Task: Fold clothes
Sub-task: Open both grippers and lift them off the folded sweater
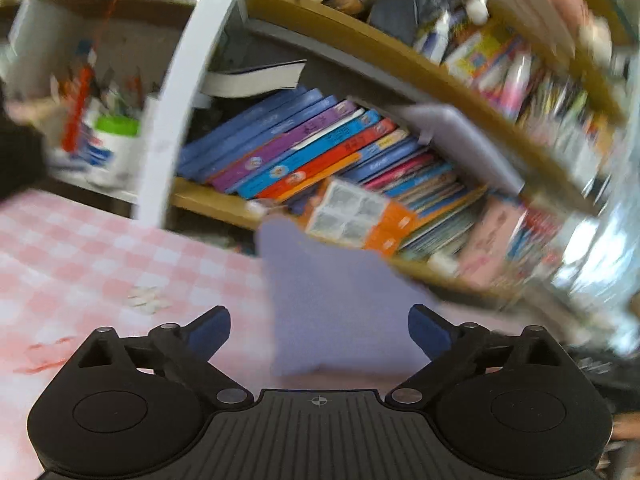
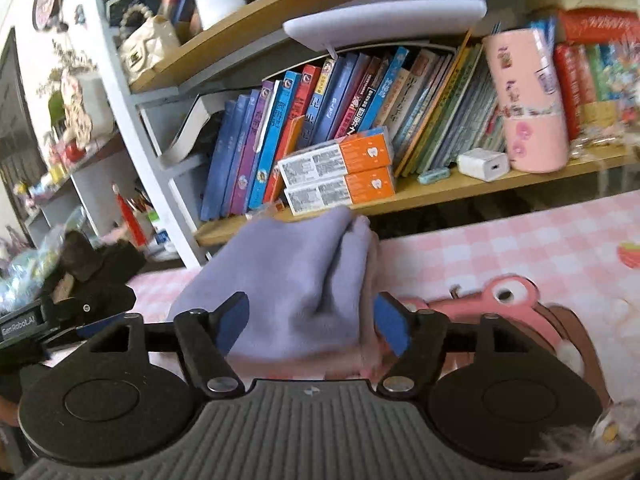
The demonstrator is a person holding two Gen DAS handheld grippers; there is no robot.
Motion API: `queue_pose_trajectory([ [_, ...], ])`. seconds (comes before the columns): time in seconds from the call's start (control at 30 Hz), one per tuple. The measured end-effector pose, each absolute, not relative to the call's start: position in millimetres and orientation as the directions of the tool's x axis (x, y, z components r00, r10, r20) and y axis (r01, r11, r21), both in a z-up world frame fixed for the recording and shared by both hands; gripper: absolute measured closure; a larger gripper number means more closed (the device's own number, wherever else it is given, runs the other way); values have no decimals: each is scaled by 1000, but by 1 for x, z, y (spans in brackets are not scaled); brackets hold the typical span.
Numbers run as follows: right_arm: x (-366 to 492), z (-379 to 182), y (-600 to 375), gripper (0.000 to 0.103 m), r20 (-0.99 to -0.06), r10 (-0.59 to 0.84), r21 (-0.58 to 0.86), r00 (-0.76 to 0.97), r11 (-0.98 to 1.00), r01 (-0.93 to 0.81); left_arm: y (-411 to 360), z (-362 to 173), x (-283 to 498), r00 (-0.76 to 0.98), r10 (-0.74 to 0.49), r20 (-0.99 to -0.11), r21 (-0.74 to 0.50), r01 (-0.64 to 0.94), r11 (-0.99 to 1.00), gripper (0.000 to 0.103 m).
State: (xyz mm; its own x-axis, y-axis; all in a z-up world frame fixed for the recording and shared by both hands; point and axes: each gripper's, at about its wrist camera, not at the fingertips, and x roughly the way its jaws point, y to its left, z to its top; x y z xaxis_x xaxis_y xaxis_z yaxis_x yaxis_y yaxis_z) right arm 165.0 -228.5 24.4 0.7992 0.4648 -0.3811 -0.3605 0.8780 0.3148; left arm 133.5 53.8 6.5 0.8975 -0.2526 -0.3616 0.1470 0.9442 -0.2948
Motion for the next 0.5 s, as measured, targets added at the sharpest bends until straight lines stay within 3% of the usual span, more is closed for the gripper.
queue_pose_trajectory([
  [0.13, 124, 20, -225, 26, -384, 398, 238, 833, 914, -327, 32, 5, 97, 909, -150, -388, -159, 94, 983, 3],
  [0.33, 79, 13, -222, 15, -362, 342, 182, 867, 938, -294, 27, -2, 58, 933, -78, -352, -168, 19, 986, 2],
  [0.5, 59, 12, -214, 6, -319, 300, 90, 899, 954, -286, 18, -1, 41, 958, 8, -286, -64, -27, 998, 1],
])
